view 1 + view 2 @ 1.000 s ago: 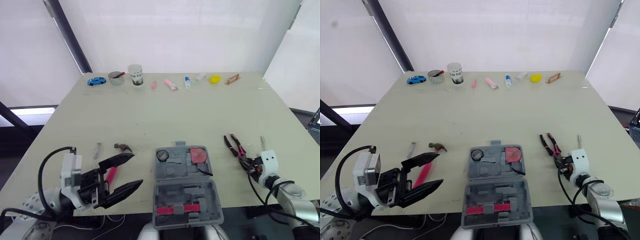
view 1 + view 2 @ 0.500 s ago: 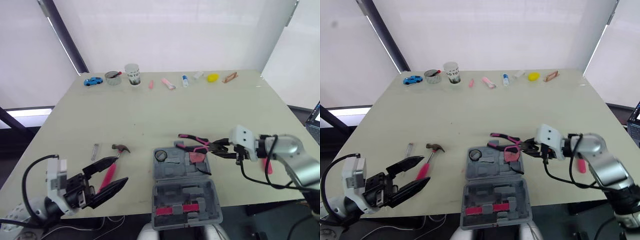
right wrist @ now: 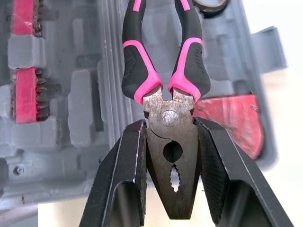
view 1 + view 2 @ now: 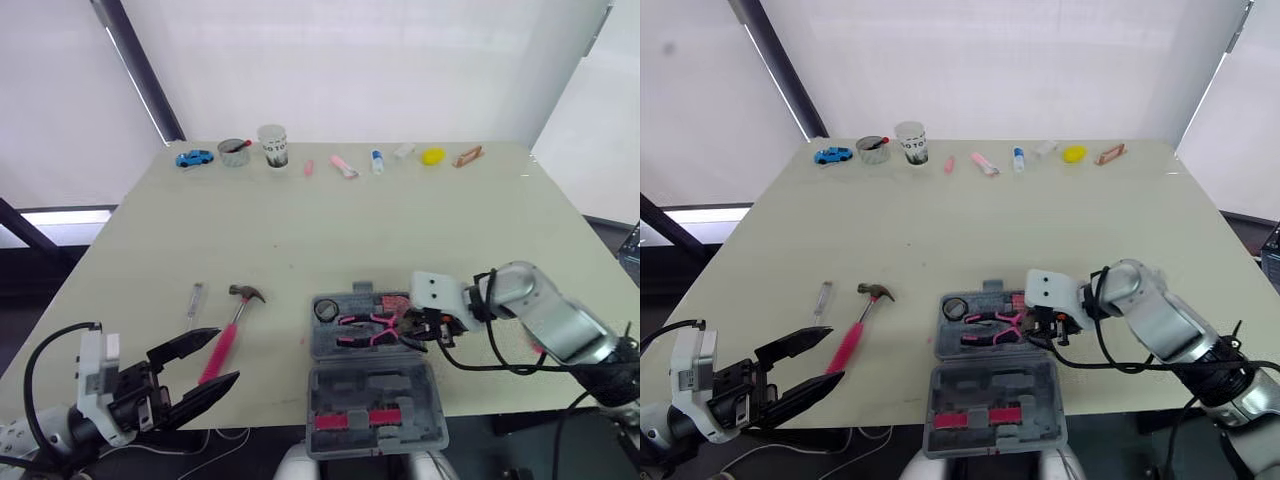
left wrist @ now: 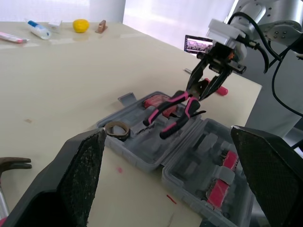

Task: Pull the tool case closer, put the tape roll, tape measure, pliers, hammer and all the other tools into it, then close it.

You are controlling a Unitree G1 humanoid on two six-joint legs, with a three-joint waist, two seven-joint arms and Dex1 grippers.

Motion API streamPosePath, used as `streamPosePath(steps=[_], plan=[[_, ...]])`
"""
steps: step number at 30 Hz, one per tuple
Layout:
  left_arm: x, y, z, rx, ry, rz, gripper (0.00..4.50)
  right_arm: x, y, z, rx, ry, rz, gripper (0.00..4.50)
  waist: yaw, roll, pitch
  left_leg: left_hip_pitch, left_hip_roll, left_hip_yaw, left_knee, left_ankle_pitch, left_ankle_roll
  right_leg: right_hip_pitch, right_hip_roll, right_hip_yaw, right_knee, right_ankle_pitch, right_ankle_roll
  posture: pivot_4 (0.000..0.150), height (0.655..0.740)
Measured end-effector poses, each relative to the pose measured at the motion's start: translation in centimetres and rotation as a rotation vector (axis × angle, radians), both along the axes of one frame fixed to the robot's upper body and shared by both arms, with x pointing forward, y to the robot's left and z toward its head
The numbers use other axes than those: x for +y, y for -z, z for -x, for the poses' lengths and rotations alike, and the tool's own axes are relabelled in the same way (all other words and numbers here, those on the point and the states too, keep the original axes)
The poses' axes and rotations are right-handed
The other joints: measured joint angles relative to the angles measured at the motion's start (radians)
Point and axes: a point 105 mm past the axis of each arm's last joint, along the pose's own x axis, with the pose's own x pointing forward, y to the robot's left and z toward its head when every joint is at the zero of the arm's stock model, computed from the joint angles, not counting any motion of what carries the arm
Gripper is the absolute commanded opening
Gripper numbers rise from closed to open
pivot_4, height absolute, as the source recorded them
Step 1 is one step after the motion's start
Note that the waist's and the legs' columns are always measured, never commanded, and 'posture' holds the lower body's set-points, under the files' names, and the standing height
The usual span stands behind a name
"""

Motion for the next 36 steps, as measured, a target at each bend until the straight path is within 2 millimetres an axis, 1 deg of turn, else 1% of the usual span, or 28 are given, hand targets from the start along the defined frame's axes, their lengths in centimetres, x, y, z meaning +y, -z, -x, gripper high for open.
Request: streamPosePath(steps=[3,5,12,22,23,24,25,26,28,31,34,36], plan=[[0.0,0.0,0.0,-0.001,0.000,-0.002,4.50,0.5,0.6,0.1,0.012,-0.005,0.026,0.97,0.000,0.000,0.000,0.000,0.000,0.000,0.000,0.000,0.000,0.000,0.000,0.000,0.000,0.000,0.000,0.150,0.7400],[0.0,-0.1,-0.1,-0.006,0.002,-0.009,4.50,1.3,0.5,-0.1,-0.006,-0.017,0.026,0.97,-0.001,0.000,0.000,0.000,0.000,0.000,0.000,0.000,0.000,0.000,0.000,0.000,0.000,0.000,0.000,0.150,0.7400],[0.0,0.0,-0.1,-0.002,0.002,-0.015,4.50,3.7,1.4,-0.7,-0.001,-0.027,0.026,0.97,-0.003,0.000,0.000,0.001,0.000,-0.001,0.000,0.000,0.000,0.000,0.000,-0.001,0.002,0.000,0.000,0.150,0.7400],[0.0,0.2,0.0,0.006,-0.005,-0.019,4.50,4.4,2.1,-0.8,0.020,-0.017,0.031,0.97,-0.015,-0.001,0.000,0.001,0.001,-0.001,0.000,0.000,0.000,0.000,0.000,-0.002,0.003,0.000,-0.001,0.150,0.7400],[0.0,0.2,0.1,0.004,-0.007,-0.016,4.50,4.5,2.1,-0.7,0.024,-0.020,0.030,2.03,-0.016,-0.001,0.000,0.001,0.001,-0.001,0.000,0.000,0.000,0.000,0.000,-0.002,0.003,0.000,-0.001,0.150,0.7400],[0.0,0.2,0.1,0.002,-0.008,-0.014,4.50,4.5,2.2,-0.5,0.042,-0.030,0.030,2.34,-0.018,-0.001,0.000,0.001,0.001,-0.001,0.000,0.000,0.000,0.000,0.000,-0.002,0.002,0.000,-0.001,0.150,0.7400],[0.0,0.3,0.1,0.001,-0.010,-0.012,4.50,4.5,2.5,-0.2,0.058,-0.037,0.027,2.94,-0.018,-0.001,0.000,0.001,0.001,-0.001,0.000,0.000,0.000,0.000,0.000,-0.002,0.002,0.000,-0.001,0.150,0.7400],[0.0,0.3,0.1,0.002,-0.011,-0.011,4.50,4.5,2.6,-0.1,0.060,-0.040,0.024,3.37,-0.019,0.000,0.000,0.001,0.001,-0.001,0.000,0.000,0.000,0.000,0.000,-0.002,0.002,0.000,-0.001,0.150,0.7400],[0.0,0.4,0.1,0.004,-0.015,-0.008,4.50,4.7,2.7,-0.4,0.048,-0.041,0.007,4.42,-0.020,-0.001,0.000,0.001,0.000,-0.001,0.000,0.000,0.000,0.000,0.000,-0.002,0.002,0.000,0.000,0.150,0.7400],[-0.2,0.4,0.0,0.004,-0.014,-0.004,4.50,4.6,1.7,-1.0,0.025,-0.032,-0.073,4.48,-0.020,-0.001,0.000,0.001,0.000,-0.001,0.000,0.000,0.000,0.000,-0.001,-0.002,0.002,0.000,0.000,0.150,0.7400],[-0.3,0.3,-0.1,-0.002,-0.014,-0.005,4.50,4.7,0.4,-1.5,0.033,-0.014,-0.240,4.48,-0.019,-0.001,0.000,0.001,0.000,-0.002,0.000,0.000,0.000,0.001,0.000,-0.003,0.002,0.000,0.000,0.150,0.7400],[-0.3,0.3,-0.2,-0.004,-0.012,-0.006,4.50,5.0,0.1,-1.6,0.065,0.012,-0.349,3.97,-0.020,-0.001,0.000,0.001,0.000,-0.002,0.000,0.000,0.000,0.001,0.000,-0.002,0.002,0.001,0.000,0.150,0.7400]])
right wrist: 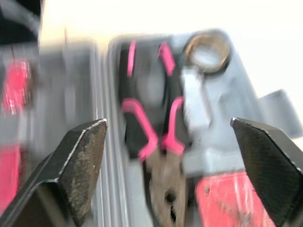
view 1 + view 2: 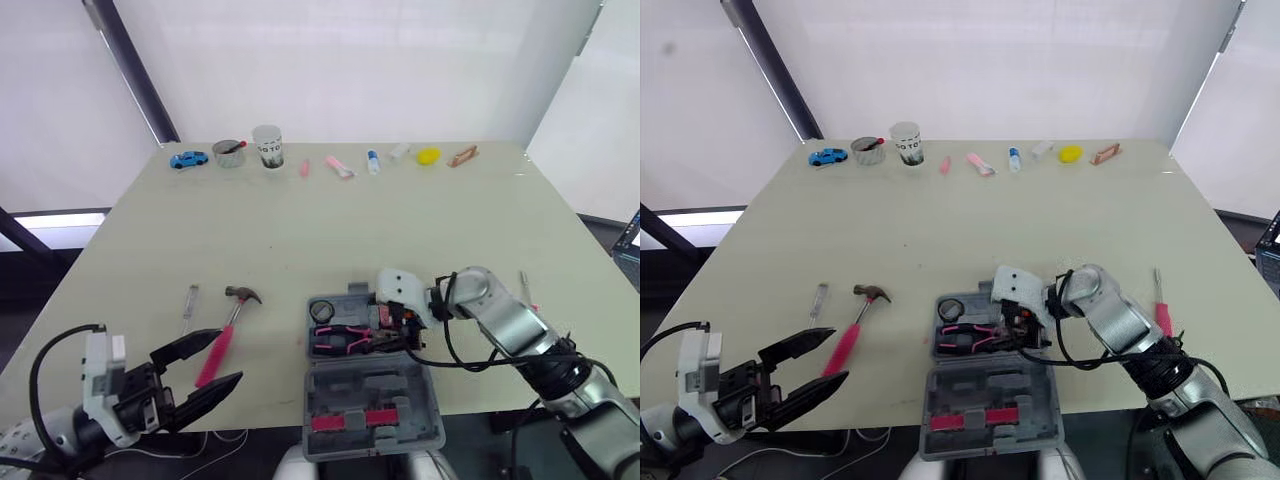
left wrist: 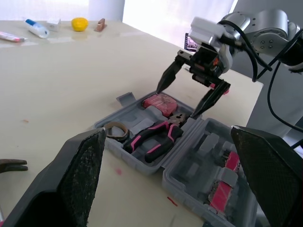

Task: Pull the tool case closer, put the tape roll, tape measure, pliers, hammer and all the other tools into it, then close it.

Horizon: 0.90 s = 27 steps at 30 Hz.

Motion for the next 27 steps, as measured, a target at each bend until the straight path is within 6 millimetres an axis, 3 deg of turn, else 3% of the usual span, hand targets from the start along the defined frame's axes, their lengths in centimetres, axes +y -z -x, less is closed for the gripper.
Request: streamPosePath(steps=[3,6,8,18,27], plan=[[-0.2,0.2,-0.1,0.002,0.011,-0.007,4.50,0.5,0.1,0.1,0.096,0.040,-0.174,2.62,0.000,0.000,0.000,0.000,0.000,0.000,0.000,0.000,0.000,0.000,0.000,0.000,0.000,0.000,0.001,0.150,0.7400],[-0.4,0.2,-0.1,0.004,0.023,-0.004,4.50,0.7,1.0,0.5,0.102,0.030,-0.222,0.95,-0.001,0.000,0.000,0.000,0.000,0.000,0.000,0.000,0.000,0.000,0.000,0.000,0.000,0.000,0.000,0.150,0.7400],[-0.4,0.3,-0.1,0.005,0.024,-0.004,4.50,0.8,1.7,0.6,0.102,0.035,-0.249,0.11,-0.001,0.000,0.000,0.000,0.000,0.000,0.000,0.000,0.000,0.000,0.000,0.000,0.000,0.000,0.000,0.150,0.7400],[-0.6,0.0,-0.5,-0.008,0.017,-0.003,4.50,-0.8,6.1,0.7,0.085,0.100,-0.188,0.03,-0.002,0.000,0.000,0.001,0.000,0.001,0.000,0.000,0.000,0.001,0.000,0.001,0.000,0.000,0.000,0.150,0.7400],[-1.0,0.1,-0.8,-0.002,0.018,-0.004,4.50,-0.2,6.9,0.6,0.023,0.036,-0.048,0.03,-0.005,-0.002,-0.004,0.015,0.000,0.002,-0.001,0.000,0.000,0.011,0.000,0.003,0.000,-0.001,-0.001,0.150,0.7400]])
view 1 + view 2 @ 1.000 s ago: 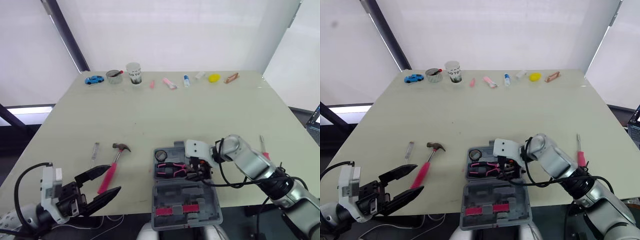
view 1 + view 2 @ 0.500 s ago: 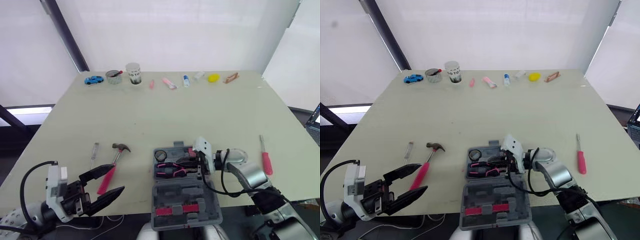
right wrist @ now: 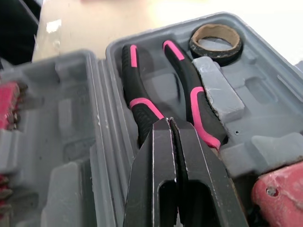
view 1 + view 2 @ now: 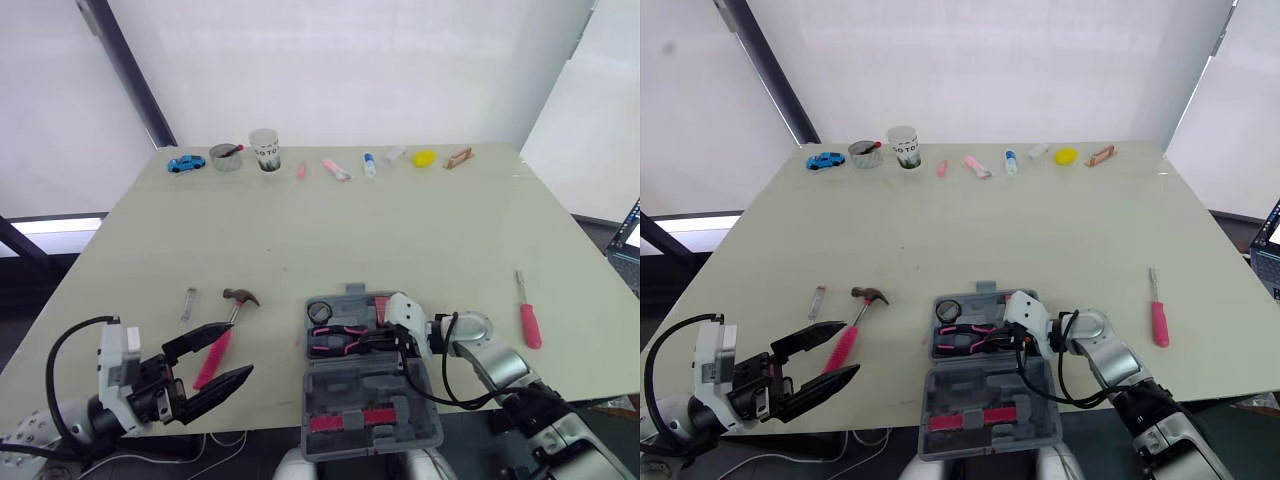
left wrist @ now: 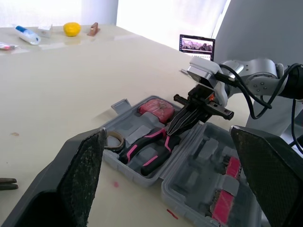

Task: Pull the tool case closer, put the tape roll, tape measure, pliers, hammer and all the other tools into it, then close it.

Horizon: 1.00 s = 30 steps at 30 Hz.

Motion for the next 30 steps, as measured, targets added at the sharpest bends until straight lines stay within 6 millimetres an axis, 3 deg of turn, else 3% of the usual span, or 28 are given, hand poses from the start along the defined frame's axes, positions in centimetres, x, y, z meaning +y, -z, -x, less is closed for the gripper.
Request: streamPosePath(steps=[8,10,13,17,18,21,22,25,27,29,30], plan=[[-0.1,0.6,-0.9,0.022,-0.043,-0.029,4.50,0.4,1.2,0.1,0.046,0.006,0.102,0.03,0.001,-0.003,-0.028,0.016,0.002,-0.002,-0.004,0.000,0.000,0.013,-0.001,0.001,-0.003,-0.004,0.001,0.150,0.7400],[0.1,0.8,-1.0,0.029,-0.067,-0.037,4.50,0.4,1.2,0.1,0.062,0.032,0.070,0.03,0.002,-0.003,-0.029,0.017,0.005,-0.002,-0.005,0.000,0.000,0.014,-0.001,0.002,-0.003,-0.004,0.001,0.150,0.7400],[0.6,1.6,-1.0,0.054,-0.136,-0.032,4.50,0.0,1.0,0.1,0.124,0.134,-0.111,0.03,0.003,-0.002,-0.025,0.015,0.005,0.000,-0.005,0.000,0.000,0.012,-0.001,0.004,-0.003,-0.004,0.001,0.150,0.7400],[2.5,3.0,-1.4,0.074,-0.325,0.007,4.50,-3.7,0.0,-0.7,0.157,0.337,-0.302,0.03,0.006,0.005,-0.017,0.001,0.003,0.001,-0.004,0.000,0.000,-0.001,-0.002,0.006,-0.002,-0.001,-0.001,0.150,0.7400],[3.0,3.6,-1.2,0.092,-0.369,0.019,4.50,-5.2,-0.6,-0.9,0.136,0.378,-0.325,0.42,0.006,0.005,-0.016,-0.003,0.000,0.001,-0.004,0.000,0.000,-0.005,-0.001,0.006,-0.001,-0.001,-0.001,0.150,0.7400],[4.5,4.4,-0.8,0.108,-0.464,0.015,4.50,-8.2,-1.7,-0.8,0.080,0.449,-0.355,0.91,0.005,0.003,-0.015,-0.004,0.000,0.001,-0.004,0.000,0.000,-0.005,0.001,0.005,-0.002,-0.001,0.000,0.150,0.7400],[5.1,4.8,-0.4,0.116,-0.500,0.019,4.50,-9.4,-1.6,-0.3,0.077,0.475,-0.362,1.43,0.005,0.004,-0.014,-0.003,0.000,0.001,-0.005,0.000,0.000,-0.005,0.001,0.006,-0.002,-0.002,-0.001,0.150,0.7400],[6.5,5.7,0.4,0.147,-0.567,0.019,4.50,-11.2,-1.1,0.9,0.097,0.520,-0.370,2.39,0.005,0.003,-0.014,-0.004,0.000,0.001,-0.006,0.000,0.000,-0.005,0.001,0.006,-0.003,-0.003,-0.001,0.150,0.7400],[8.7,7.3,2.0,0.204,-0.662,0.010,4.50,-14.2,-0.5,3.0,0.110,0.573,-0.357,3.31,0.005,0.003,-0.013,-0.004,0.000,0.001,-0.006,-0.001,0.000,-0.005,0.000,0.006,-0.004,-0.004,0.002,0.150,0.7400],[10.8,8.7,4.1,0.269,-0.753,-0.006,4.50,-18.6,0.0,4.8,0.104,0.679,-0.295,4.46,0.006,0.001,-0.010,-0.004,-0.002,0.002,-0.006,-0.001,0.001,-0.005,-0.002,0.007,-0.005,-0.006,0.005,0.150,0.7400],[11.5,9.0,4.7,0.284,-0.784,-0.011,4.50,-20.5,-0.1,5.4,0.087,0.729,-0.272,4.46,0.006,-0.001,-0.009,-0.003,-0.001,0.002,-0.005,-0.001,0.001,-0.005,-0.003,0.007,-0.005,-0.006,0.006,0.150,0.7400]])
